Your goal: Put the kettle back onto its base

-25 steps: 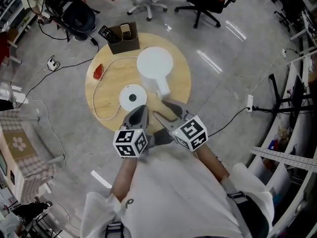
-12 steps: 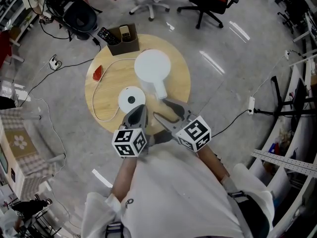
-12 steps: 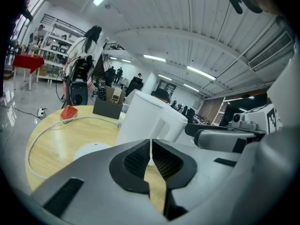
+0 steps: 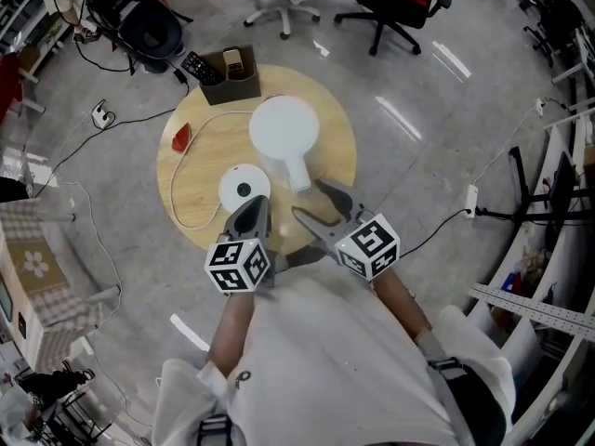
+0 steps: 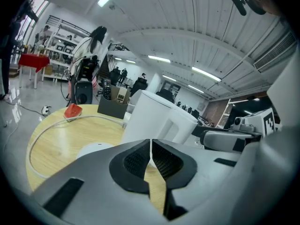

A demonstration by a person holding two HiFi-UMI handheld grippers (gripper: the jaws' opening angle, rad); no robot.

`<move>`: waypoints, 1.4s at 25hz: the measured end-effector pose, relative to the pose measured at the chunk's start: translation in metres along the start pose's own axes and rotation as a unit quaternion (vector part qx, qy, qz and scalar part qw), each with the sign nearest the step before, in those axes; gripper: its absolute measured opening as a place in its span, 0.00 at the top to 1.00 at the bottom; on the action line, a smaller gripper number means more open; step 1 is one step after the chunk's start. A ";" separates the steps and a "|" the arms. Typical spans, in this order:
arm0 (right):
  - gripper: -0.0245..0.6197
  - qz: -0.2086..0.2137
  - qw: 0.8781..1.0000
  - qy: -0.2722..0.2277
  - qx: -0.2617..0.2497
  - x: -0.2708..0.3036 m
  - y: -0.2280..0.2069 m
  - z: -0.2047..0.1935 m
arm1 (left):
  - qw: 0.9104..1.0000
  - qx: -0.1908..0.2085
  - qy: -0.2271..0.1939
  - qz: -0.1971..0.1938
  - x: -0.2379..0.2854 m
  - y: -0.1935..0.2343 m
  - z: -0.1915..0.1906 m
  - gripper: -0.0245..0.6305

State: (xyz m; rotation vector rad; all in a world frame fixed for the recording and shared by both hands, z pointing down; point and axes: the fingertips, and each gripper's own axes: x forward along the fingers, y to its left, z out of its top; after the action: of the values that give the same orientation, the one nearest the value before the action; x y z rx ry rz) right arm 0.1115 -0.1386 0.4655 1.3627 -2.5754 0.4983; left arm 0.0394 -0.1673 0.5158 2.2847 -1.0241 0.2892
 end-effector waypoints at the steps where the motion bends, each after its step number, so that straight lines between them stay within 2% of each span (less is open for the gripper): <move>1: 0.54 0.002 1.000 -0.003 0.002 0.001 -0.002 0.001 | 1.000 0.000 -0.001 0.002 0.000 0.001 0.000 0.91; 11: 0.52 0.027 0.999 0.009 -0.024 0.022 -0.004 0.000 | 1.000 -0.012 -0.005 0.020 0.005 0.012 0.003 0.91; 21: 0.52 0.076 0.996 0.031 -0.044 0.037 -0.010 -0.006 | 0.998 -0.024 -0.010 0.048 0.005 0.027 0.006 0.91; 26: 0.52 0.095 0.994 0.033 -0.043 0.043 -0.011 -0.011 | 0.998 -0.013 -0.008 0.053 0.008 0.028 0.007 0.91; 32: 0.52 0.161 0.986 0.021 -0.026 0.052 0.001 -0.015 | 0.998 -0.013 0.007 0.055 0.011 0.032 0.006 0.91; 35: 0.52 0.182 0.982 0.014 -0.046 0.054 0.007 -0.015 | 0.998 -0.011 0.010 0.053 0.011 0.032 0.007 0.91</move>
State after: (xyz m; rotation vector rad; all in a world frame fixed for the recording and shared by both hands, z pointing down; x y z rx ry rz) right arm 0.0756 -0.1707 0.4945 0.8504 -2.7954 0.4397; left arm 0.0228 -0.1944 0.5295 2.2083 -1.1353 0.3414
